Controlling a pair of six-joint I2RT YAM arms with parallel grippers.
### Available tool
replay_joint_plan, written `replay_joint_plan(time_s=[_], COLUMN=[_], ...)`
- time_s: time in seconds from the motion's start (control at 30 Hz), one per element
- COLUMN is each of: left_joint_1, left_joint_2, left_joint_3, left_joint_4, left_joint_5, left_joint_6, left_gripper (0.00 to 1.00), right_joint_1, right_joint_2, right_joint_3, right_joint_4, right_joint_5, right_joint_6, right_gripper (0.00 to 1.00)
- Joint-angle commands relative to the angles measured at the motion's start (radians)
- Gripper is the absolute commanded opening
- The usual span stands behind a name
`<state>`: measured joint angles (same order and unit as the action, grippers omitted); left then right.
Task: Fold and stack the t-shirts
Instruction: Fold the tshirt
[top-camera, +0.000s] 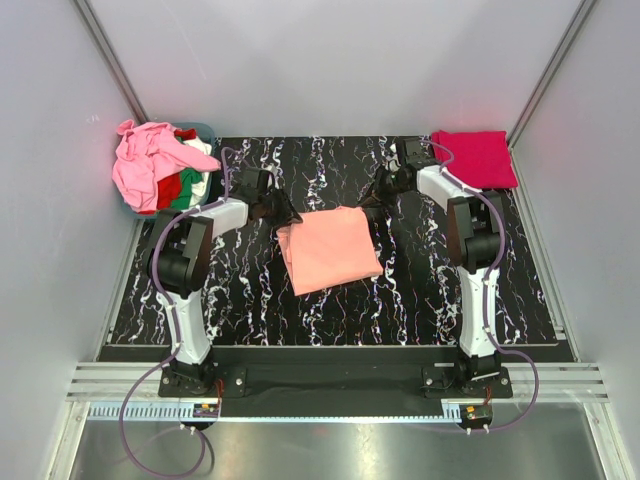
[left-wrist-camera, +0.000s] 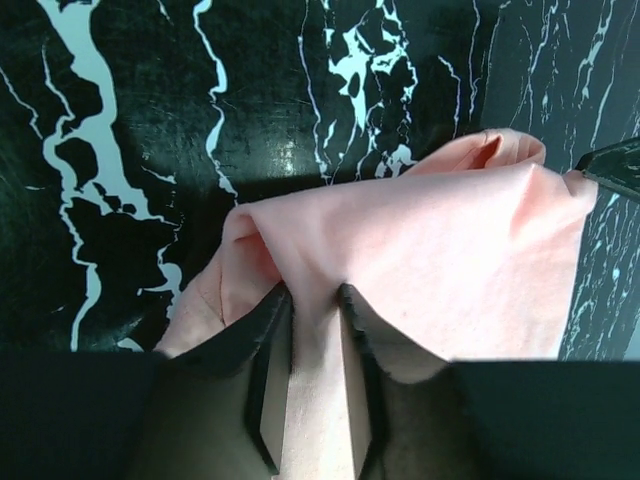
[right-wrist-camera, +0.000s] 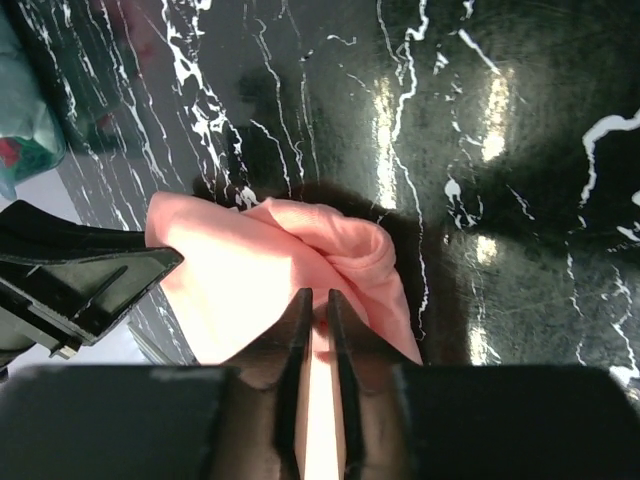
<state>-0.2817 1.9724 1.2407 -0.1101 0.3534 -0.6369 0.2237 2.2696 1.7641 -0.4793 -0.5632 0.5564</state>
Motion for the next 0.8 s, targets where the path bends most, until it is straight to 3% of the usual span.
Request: replay_joint_plan(time_s=[0.0, 0.1, 0.17, 0.37, 0.57, 0.77], left_joint_1=[-0.01, -0.013, -0.016, -0.04, -0.085, -0.198], left_joint_2=[-0.018, -0.036, -0.075, -0.24, -0.432, -0.647], left_joint_3=[0.029, 0.026, 0.023, -0.021, -0.099, -0.231], left_joint_4=[0.055, 0.049, 0.04, -0.003, -0.066, -0.132], left_joint_5=[0.03, 0.033, 0.032, -0.001, -0.047, -0.139], left_joint_6=[0.011, 0.011, 0.011, 0.022, 0.026, -0.018], left_gripper=[0.23, 0.06, 0.0, 0.0, 0.0, 0.0], right_joint_1=[0.011, 0.011, 0.011, 0.012, 0.011, 0.011], right_joint_2=[-0.022, -0.041, -0.059, -0.179, -0.421, -0.703], right_joint_3=[-0.012, -0.029, -0.044, -0.139, -0.282, -0.495], right_joint_4=[0.051, 0.057, 0.061, 0.077, 0.082, 0.076], right_joint_5=[-0.044, -0.05, -0.05, -0.05, -0.032, 0.005], right_joint_6=[0.014, 0.013, 0.01, 0.008, 0.002, 0.01], right_gripper=[0.13, 0.03, 0.01, 0.0, 0.0, 0.0])
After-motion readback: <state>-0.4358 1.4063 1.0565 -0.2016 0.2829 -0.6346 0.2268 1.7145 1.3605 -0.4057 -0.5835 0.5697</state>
